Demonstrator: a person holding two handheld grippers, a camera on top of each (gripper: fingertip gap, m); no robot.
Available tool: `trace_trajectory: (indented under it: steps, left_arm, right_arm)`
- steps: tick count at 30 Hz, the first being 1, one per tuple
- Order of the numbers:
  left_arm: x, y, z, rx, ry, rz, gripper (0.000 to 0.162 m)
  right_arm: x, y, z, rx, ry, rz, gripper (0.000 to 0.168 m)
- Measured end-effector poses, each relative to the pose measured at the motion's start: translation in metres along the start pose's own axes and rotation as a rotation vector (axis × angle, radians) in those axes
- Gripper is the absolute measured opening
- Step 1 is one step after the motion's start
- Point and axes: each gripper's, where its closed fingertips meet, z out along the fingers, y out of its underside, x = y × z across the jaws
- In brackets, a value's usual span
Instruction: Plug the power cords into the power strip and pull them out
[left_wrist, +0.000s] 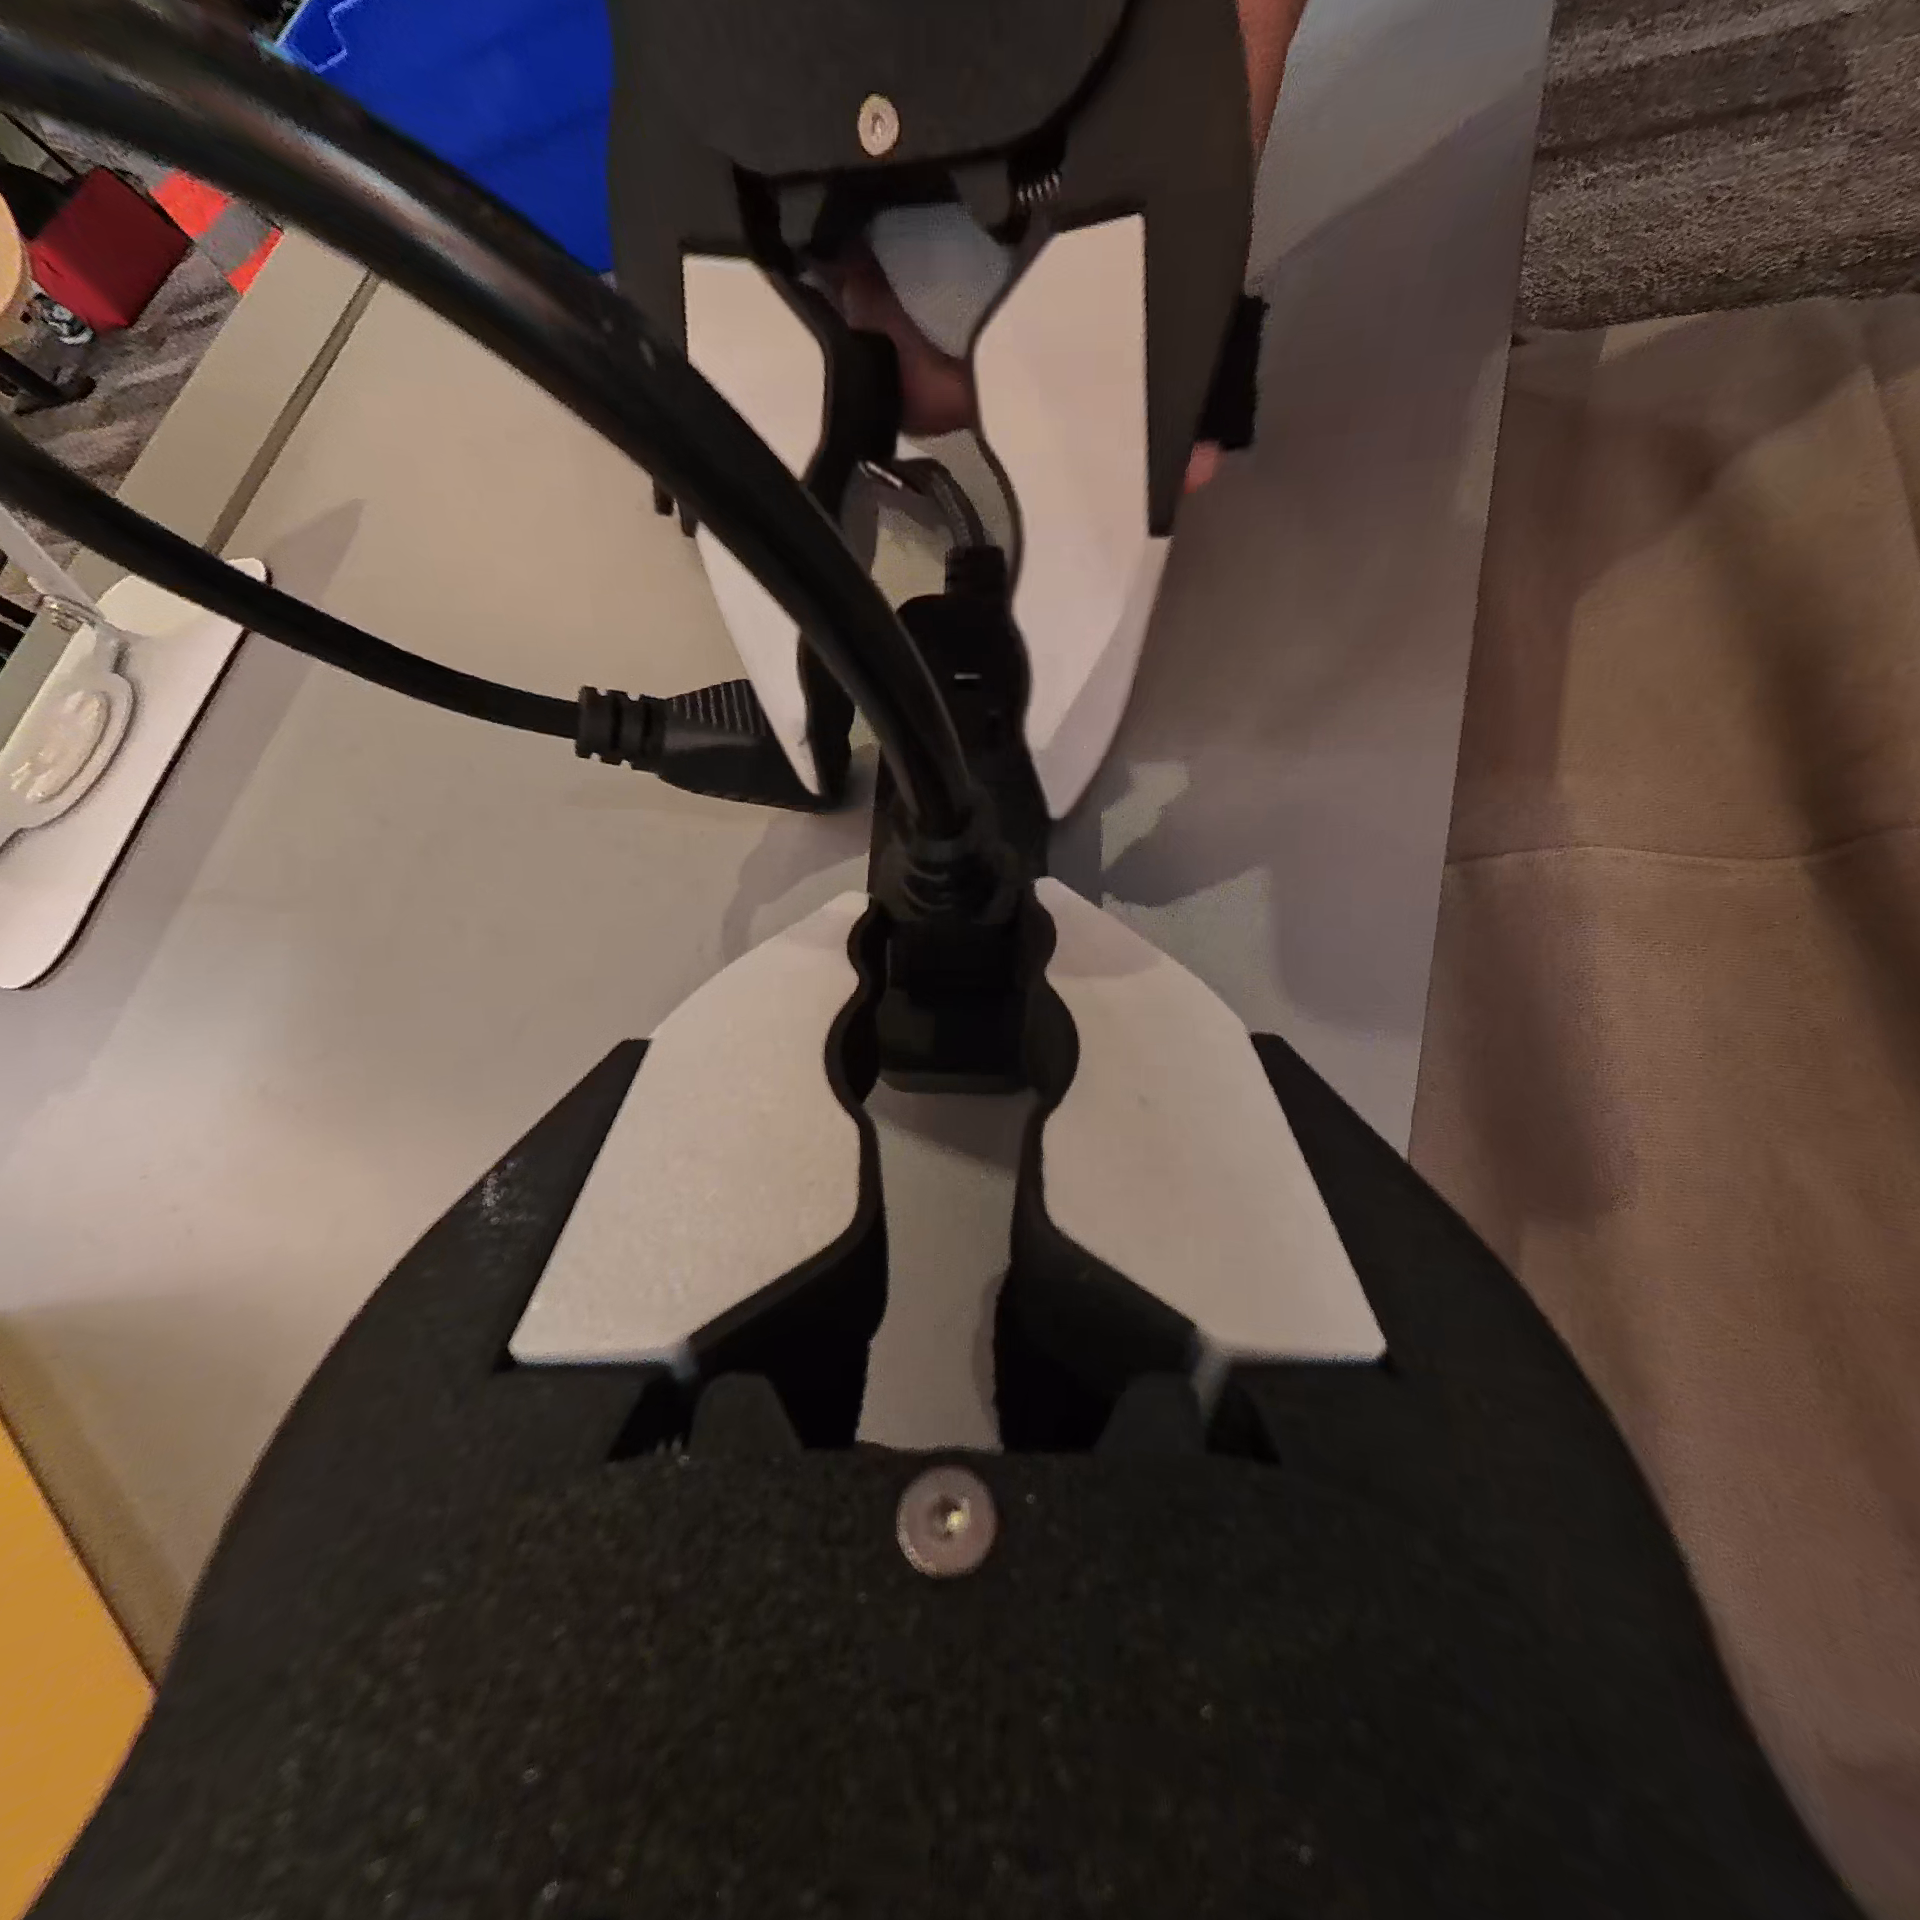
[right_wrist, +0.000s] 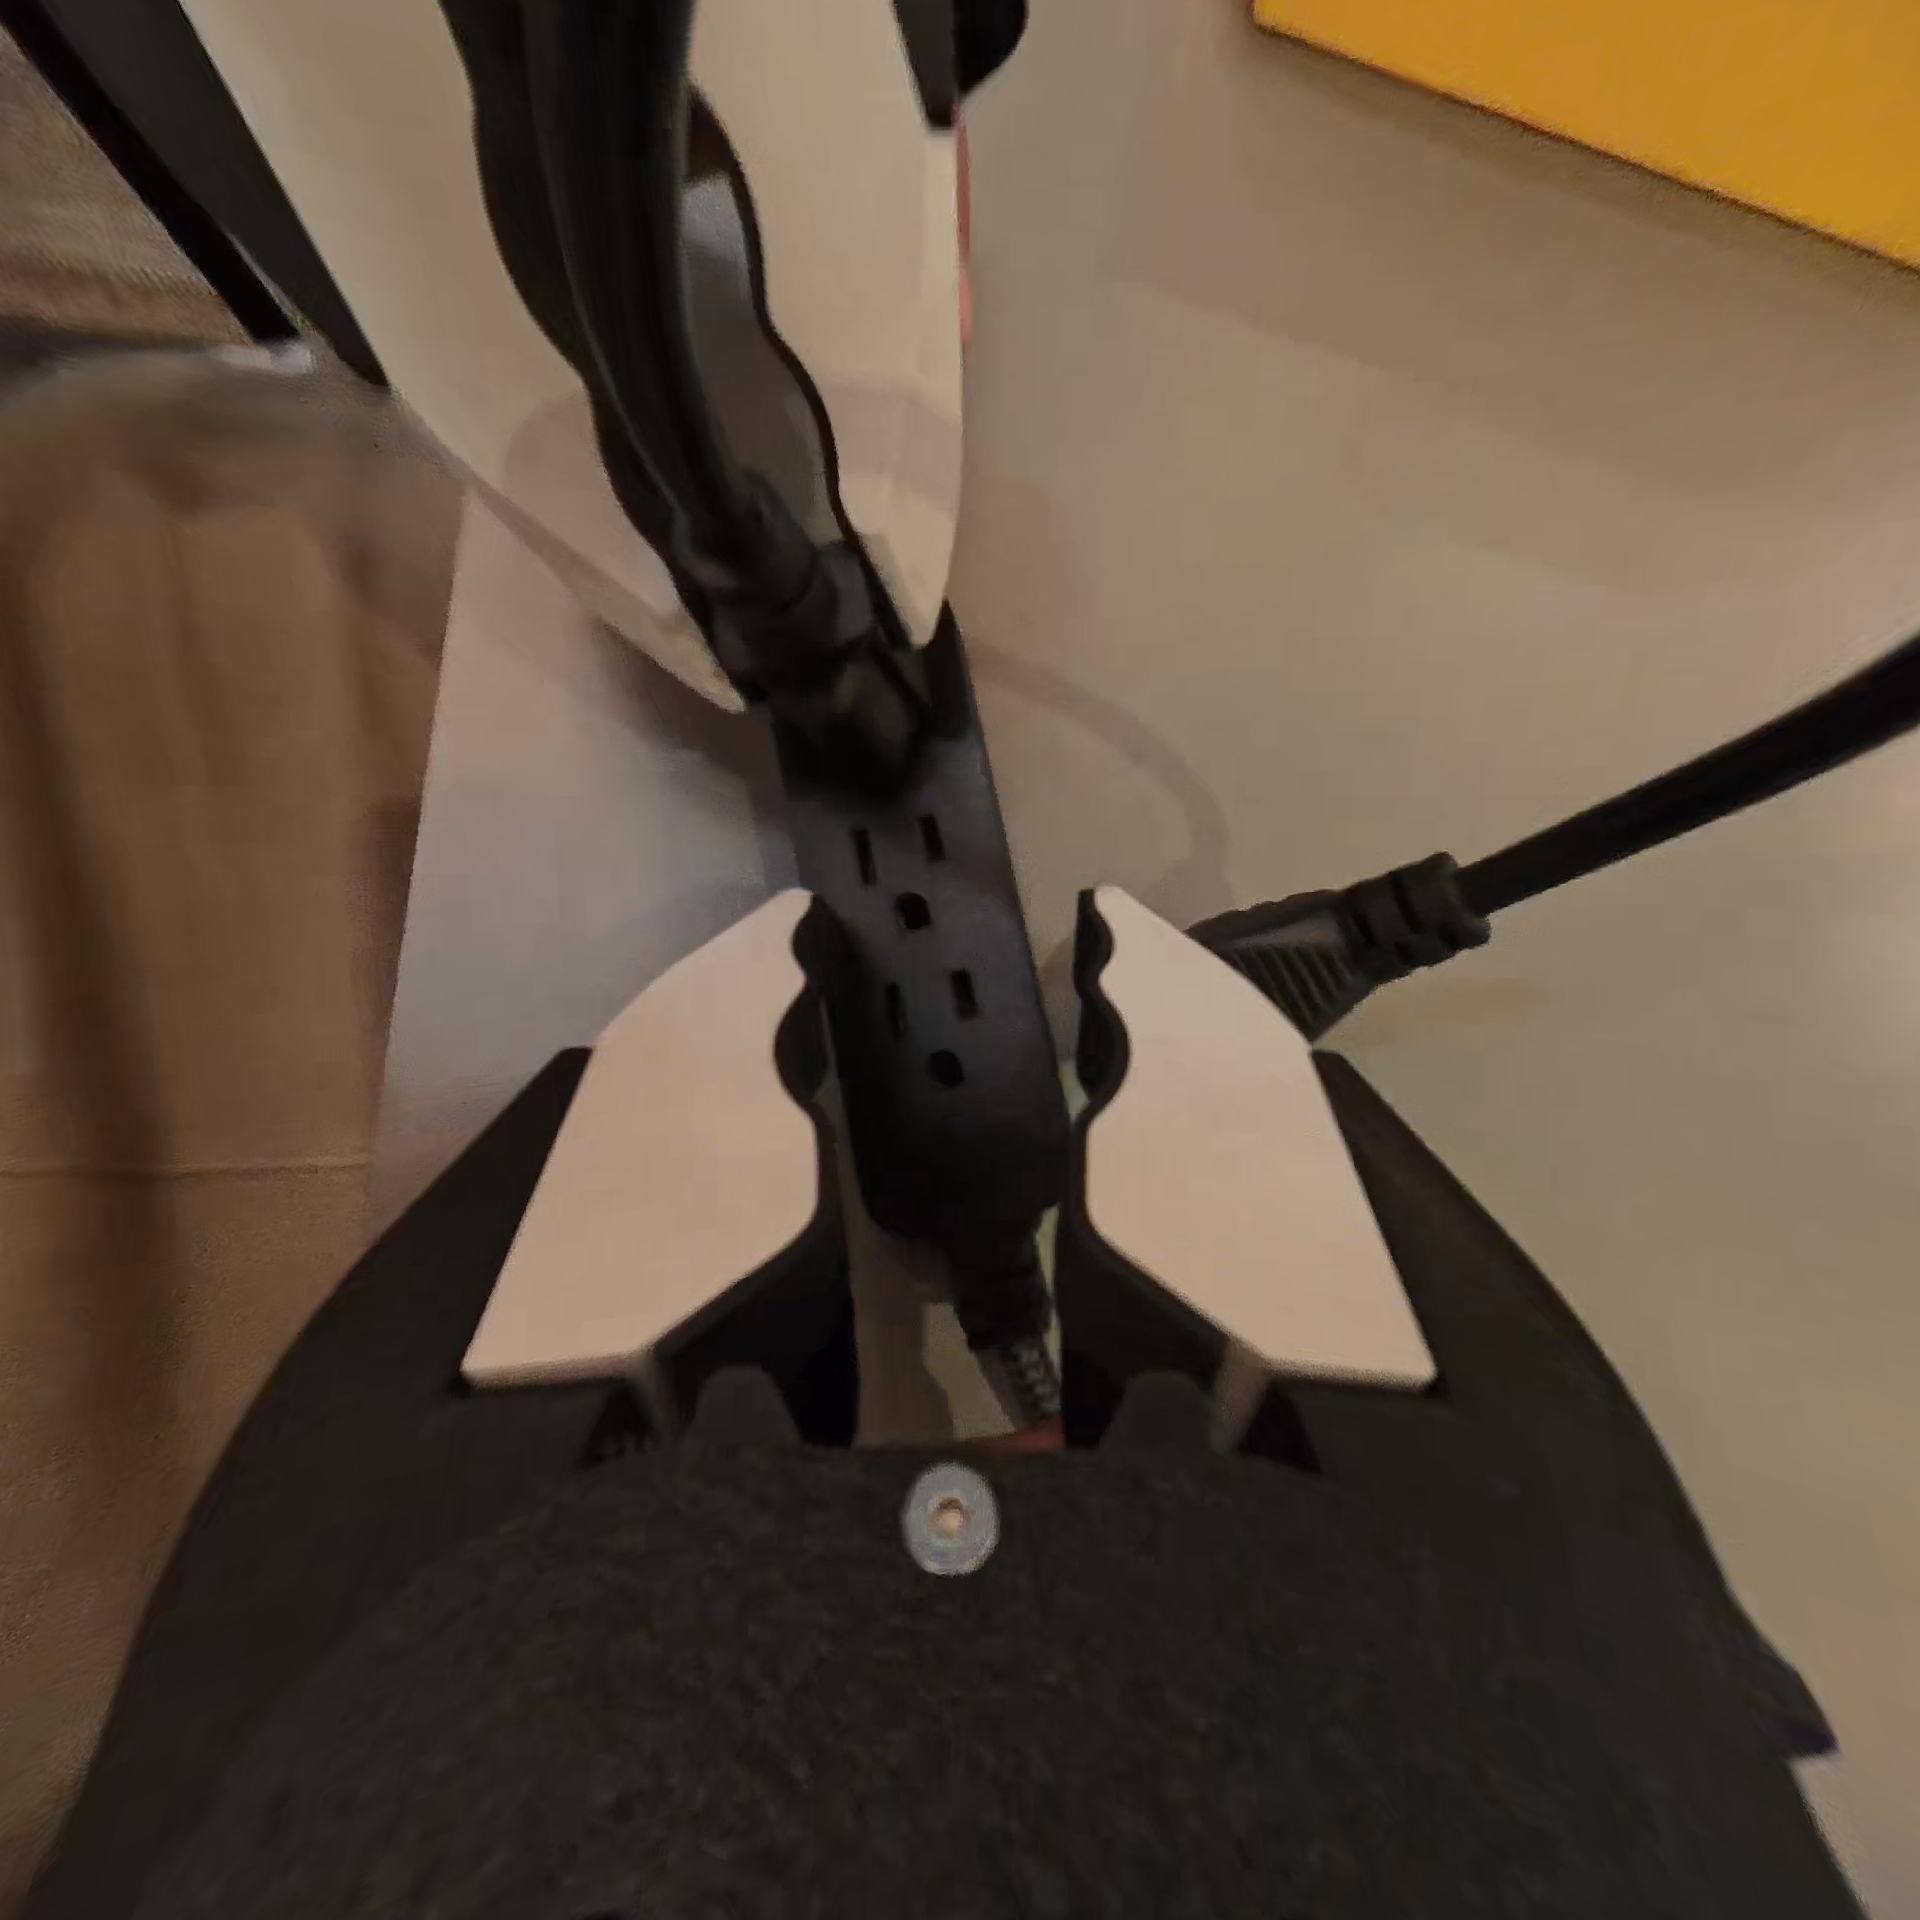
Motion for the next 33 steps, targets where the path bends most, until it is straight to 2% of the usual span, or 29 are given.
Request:
trace_trajectory:
  steps: [3,8,19,23,27,31,33]
  left_arm:
    - [0.0,-0.001,0.001,0.004,-0.003,0.002,0.023]
    - [-0.005,0.002,0.0,-0.045,-0.04,0.002,0.023]
    - [0.001,0.002,-0.003,-0.137,-0.125,0.155,0.022]
    - [-0.008,0.004,0.0,-0.095,-0.109,-0.013,0.023]
    - [-0.012,0.005,0.001,-0.115,-0.123,-0.088,0.023]
    - [-0.009,0.003,-0.001,-0.121,-0.139,0.052,0.022]
    - [-0.009,0.003,-0.001,-0.108,-0.126,0.055,0.022]
  right_arm:
    - [-0.01,-0.003,0.01,0.017,-0.074,-0.008,0.045]
    - [-0.007,0.0,0.02,0.001,-0.083,0.022,0.045]
    - [-0.009,0.002,0.025,-0.012,-0.143,0.112,0.05]
    - [-0.007,0.003,0.025,-0.016,-0.126,0.119,0.049]
    - [-0.005,0.004,0.025,-0.029,-0.115,0.106,0.048]
    - [-0.003,0.003,0.026,0.009,-0.13,0.145,0.05]
    - [-0.004,0.003,0.027,0.01,-0.146,0.148,0.05]
